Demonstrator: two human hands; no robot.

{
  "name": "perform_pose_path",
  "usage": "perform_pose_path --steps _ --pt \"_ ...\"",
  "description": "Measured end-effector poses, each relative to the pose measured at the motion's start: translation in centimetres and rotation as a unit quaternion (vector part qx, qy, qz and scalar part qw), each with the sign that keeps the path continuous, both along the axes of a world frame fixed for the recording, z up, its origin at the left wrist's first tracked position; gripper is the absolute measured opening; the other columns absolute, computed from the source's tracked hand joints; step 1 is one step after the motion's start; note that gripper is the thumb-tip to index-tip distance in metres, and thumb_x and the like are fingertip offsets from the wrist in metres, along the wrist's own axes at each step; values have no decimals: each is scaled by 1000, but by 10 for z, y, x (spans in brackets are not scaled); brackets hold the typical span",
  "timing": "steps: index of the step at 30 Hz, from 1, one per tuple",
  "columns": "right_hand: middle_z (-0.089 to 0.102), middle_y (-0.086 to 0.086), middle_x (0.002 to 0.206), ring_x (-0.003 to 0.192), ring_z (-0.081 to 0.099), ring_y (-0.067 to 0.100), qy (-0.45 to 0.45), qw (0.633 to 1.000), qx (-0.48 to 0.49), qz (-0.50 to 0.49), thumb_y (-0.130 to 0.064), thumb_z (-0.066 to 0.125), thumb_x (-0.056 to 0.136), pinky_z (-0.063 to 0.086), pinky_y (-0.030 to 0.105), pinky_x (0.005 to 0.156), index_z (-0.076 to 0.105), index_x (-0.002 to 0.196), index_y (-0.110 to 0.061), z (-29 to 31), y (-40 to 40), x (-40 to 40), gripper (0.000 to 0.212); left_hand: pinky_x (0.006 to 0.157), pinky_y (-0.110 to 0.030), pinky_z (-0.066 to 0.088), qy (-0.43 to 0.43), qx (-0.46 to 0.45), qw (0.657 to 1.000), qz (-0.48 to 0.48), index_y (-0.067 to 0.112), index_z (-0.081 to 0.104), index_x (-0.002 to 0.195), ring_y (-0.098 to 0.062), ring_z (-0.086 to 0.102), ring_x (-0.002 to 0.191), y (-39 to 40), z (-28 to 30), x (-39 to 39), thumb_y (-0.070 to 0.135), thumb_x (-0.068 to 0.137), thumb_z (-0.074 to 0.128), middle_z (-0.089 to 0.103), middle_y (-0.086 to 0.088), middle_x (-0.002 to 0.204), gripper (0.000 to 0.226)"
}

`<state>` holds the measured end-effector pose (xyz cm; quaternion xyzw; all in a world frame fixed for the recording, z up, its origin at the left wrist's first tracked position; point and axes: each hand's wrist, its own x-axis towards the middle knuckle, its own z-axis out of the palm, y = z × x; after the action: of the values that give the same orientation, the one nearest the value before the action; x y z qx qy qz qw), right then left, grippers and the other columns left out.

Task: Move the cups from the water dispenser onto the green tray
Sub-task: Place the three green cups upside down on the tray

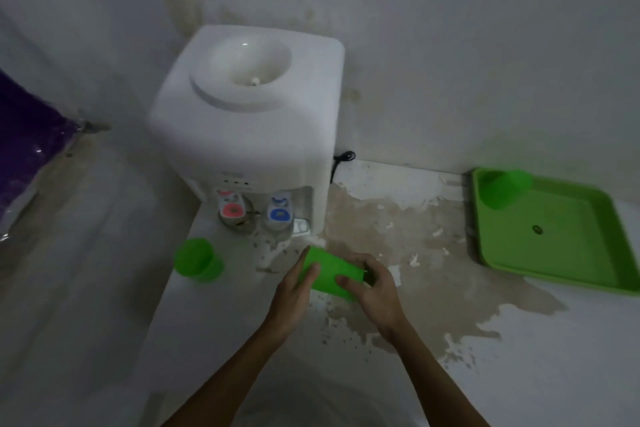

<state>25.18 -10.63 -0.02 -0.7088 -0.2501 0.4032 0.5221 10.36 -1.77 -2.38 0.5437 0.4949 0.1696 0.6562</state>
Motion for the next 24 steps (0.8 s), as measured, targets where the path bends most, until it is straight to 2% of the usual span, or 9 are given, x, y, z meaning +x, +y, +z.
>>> perform_pose_path --steps 1,3,5,8,10,13,16,20,24 --pt "70 2 96 86 68 18 -5 1000 2 -16 -9 84 75 58 34 70 69 102 -18 0 -7 8 32 109 -37 44 -1 -12 1000 3 25 47 146 -10 55 126 -4 -1 10 32 99 55 53 0 145 48" --pt "70 -3 101 89 69 14 -11 998 14 -54 -9 85 74 60 29 69 66 108 -23 1 -22 26 41 111 -47 42 8 -45 999 11 22 50 144 -21 56 127 -14 -3 38 31 99 55 55 -6 144 46" --pt "70 2 105 92 69 16 -8 995 26 -96 -6 85 73 60 29 71 62 115 -21 3 -38 47 50 105 -46 47 17 -86 996 26 20 53 139 -24 59 120 -25 -5 69 32 99 55 57 -9 141 42" --pt "70 6 102 88 70 14 10 987 33 -157 -3 83 74 60 29 71 58 120 -24 5 -66 83 56 81 -34 55 -22 -168 984 59 12 57 132 -22 62 106 -45 -3 124 24 101 54 60 -15 132 34" --pt "71 7 104 89 72 11 28 980 46 -192 -1 82 75 60 27 72 57 122 -27 7 -84 109 58 77 -31 55 -40 -201 977 58 10 55 134 -23 63 107 -63 1 162 24 100 54 62 -14 128 37" --pt "69 5 109 91 71 5 27 970 55 -233 2 80 77 59 21 73 58 116 -32 11 -107 151 56 68 -27 56 -48 -220 973 42 15 55 130 -19 66 96 -88 10 216 26 100 53 65 -7 112 32" --pt "67 3 115 94 68 -4 18 964 42 -261 -4 80 79 57 15 73 57 124 -24 11 -130 198 55 71 -31 56 -24 -221 975 4 16 54 132 -32 64 111 -107 13 269 28 101 52 63 -12 119 34" --pt "67 4 116 101 68 3 -37 963 18 -265 -10 82 77 60 22 80 56 127 -20 8 -153 259 57 73 -32 57 -17 -214 975 -48 20 58 126 -31 65 114 -121 13 327 32 100 53 66 -10 122 29" --pt "65 1 120 110 64 19 -124 962 -8 -243 -15 85 74 58 41 93 55 127 -18 6 -155 310 61 76 -34 56 4 -164 983 -81 21 64 108 -24 71 93 -120 5 373 24 98 58 70 -6 111 12"
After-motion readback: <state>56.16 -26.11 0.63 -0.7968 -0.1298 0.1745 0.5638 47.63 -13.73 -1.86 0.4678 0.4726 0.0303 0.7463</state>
